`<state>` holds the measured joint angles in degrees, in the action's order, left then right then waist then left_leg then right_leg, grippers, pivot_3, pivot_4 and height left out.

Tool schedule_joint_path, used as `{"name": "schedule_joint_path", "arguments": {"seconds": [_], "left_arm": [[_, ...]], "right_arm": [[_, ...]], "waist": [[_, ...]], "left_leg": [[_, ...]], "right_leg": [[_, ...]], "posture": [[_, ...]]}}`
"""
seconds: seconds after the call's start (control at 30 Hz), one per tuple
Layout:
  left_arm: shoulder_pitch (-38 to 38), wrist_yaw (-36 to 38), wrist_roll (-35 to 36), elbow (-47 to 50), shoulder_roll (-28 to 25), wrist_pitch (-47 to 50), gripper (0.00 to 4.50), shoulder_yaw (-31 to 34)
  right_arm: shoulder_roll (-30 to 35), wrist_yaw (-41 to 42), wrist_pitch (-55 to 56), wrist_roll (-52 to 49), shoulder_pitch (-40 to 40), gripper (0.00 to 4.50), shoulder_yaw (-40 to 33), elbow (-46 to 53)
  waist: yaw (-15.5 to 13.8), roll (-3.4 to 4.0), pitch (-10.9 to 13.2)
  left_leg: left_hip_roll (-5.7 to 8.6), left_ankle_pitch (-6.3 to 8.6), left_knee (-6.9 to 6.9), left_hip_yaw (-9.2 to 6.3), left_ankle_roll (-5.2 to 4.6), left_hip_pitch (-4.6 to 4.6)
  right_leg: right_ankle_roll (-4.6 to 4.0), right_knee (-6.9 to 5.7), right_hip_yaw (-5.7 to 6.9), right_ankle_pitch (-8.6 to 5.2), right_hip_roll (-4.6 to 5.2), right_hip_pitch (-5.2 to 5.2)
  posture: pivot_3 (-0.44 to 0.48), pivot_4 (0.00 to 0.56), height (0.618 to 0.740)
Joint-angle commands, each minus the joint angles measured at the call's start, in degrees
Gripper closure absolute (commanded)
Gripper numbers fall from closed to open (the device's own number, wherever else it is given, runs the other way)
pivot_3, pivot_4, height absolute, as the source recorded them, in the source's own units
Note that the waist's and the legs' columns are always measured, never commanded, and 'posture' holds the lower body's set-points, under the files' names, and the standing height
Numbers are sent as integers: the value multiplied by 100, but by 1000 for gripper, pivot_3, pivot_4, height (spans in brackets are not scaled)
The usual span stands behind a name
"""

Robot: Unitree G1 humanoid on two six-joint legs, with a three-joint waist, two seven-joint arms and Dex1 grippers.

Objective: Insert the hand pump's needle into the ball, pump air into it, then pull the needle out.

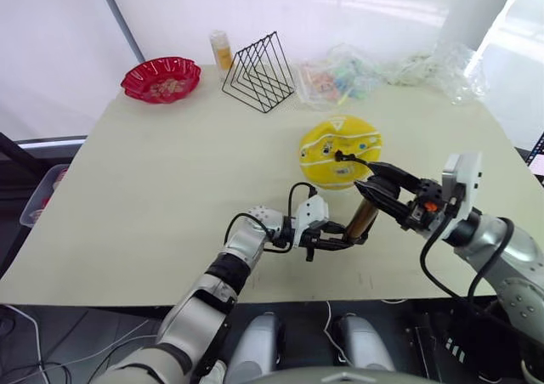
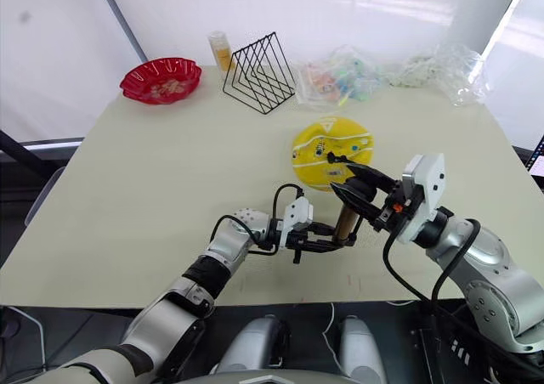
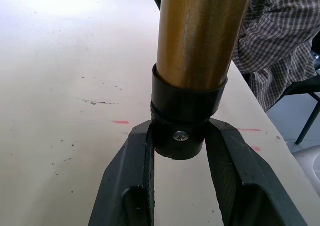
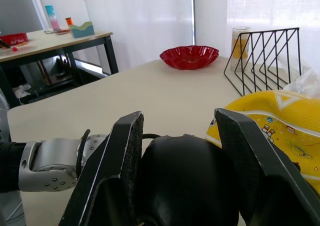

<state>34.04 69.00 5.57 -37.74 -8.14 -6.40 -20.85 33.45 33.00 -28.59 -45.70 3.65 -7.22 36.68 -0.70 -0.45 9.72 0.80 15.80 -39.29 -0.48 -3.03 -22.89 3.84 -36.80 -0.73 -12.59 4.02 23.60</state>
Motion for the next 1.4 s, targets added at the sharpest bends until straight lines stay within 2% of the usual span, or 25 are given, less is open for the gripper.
{"name": "schedule_joint_path", "arguments": {"seconds": [0.03, 0.47, 0.73, 0.97, 1.13, 1.4], "left_arm": [[144, -155, -259, -357, 246, -277, 3502, -105], [489, -647, -799, -1598, 966, -786, 3502, -132], [323, -598, -787, -1687, 968, -1060, 3502, 1], [324, -637, -1049, -1857, 825, -1306, 3502, -128], [337, -696, -1265, -2105, 794, -1314, 3502, -234], [357, -454, -1322, -2385, 799, -1129, 3502, -301]], "right_arm": [[138, 366, 245, 106, -201, 2725, -164, 84], [194, 905, 913, 811, -661, 2725, -266, -324], [56, 1124, 1057, 624, -896, 2725, -412, -526], [50, 1196, 1115, 685, -933, 2725, -412, -522], [257, 1229, 1048, 507, -761, 2725, -655, -340], [832, 997, 677, -205, -168, 2725, -1437, -35]], "waist": [[-1, 0, 0], [-5, -3, 1], [-10, -4, 0], [-6, -4, 0], [-9, -4, 0], [-10, -5, 0]], "left_leg": [[0, 0, 0, 0, 0, 0], [2, 1, -1, 0, -1, 2], [3, 1, -2, -1, -1, 2], [2, 1, -2, -1, -1, 3], [2, 1, -2, -1, -1, 5], [2, 1, -3, -2, -1, 5]], "right_leg": [[0, 0, 0, 0, 0, 0], [2, -2, 2, 0, -2, -1], [2, -2, 2, 1, 0, -3], [2, -2, 1, 1, 0, -3], [2, -3, 2, 1, 0, -4], [3, -3, 2, 2, 0, -4]], "posture": [[0, 150, 737], [0, 150, 737], [0, 150, 737], [0, 150, 737], [0, 150, 737], [0, 150, 737]]}}
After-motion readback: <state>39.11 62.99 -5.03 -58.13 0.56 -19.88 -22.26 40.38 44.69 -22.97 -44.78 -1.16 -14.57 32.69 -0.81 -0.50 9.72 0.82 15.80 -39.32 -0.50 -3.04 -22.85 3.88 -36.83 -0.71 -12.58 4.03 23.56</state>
